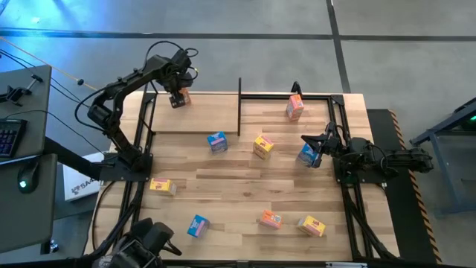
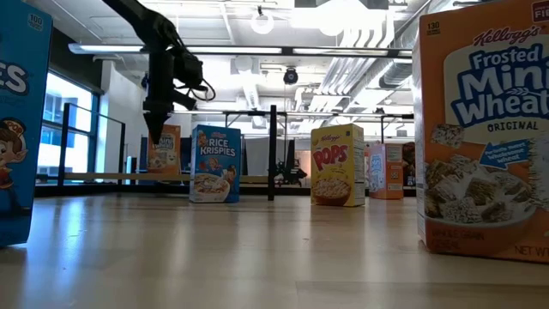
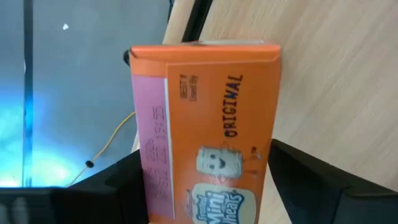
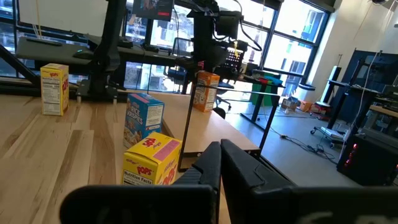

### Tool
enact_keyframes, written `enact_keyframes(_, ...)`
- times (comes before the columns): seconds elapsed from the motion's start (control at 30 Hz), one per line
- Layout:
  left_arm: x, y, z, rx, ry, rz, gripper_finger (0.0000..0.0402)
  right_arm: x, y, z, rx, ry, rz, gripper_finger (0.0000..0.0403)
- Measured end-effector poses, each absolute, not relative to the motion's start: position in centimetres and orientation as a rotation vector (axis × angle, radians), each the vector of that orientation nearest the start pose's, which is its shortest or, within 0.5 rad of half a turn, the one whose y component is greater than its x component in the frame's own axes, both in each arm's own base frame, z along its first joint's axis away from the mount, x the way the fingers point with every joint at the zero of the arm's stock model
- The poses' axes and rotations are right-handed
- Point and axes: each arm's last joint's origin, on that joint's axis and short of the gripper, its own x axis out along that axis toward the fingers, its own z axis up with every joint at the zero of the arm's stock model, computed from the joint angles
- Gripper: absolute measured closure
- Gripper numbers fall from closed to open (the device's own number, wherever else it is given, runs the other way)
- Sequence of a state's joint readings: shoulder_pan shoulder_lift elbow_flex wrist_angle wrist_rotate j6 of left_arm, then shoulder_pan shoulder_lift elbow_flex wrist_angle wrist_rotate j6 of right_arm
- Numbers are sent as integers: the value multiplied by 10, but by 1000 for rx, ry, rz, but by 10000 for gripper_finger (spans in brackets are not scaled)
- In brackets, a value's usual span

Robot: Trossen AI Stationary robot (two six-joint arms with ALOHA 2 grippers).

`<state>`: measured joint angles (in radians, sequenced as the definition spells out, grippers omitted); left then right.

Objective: Stack cereal on shelf
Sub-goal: Put the middle orange cereal box on the shelf

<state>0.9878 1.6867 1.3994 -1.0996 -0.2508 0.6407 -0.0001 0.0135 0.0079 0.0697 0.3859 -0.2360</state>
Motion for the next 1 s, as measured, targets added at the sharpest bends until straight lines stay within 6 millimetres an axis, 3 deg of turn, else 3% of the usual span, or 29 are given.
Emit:
enact_keyframes(0.2,170,265,271,-14,1574,552,130,96,-11,172,-221,-18,-392,403)
enact_keyframes(0.37,168,255,300,-2,1496,634,130,96,-11,172,-221,-18,-391,403)
enact_keyframes(0.53,171,227,329,-29,1437,672,135,96,-11,172,-221,-18,-392,403)
enact_keyframes(0.67,172,197,343,-196,1198,636,168,96,-11,172,-221,-18,-391,403)
enact_keyframes(0.77,167,173,337,-217,1024,631,216,96,-11,172,-221,-18,-391,403)
enact_keyframes(1.0,153,142,276,-275,773,846,363,96,-11,172,-221,-17,-391,403)
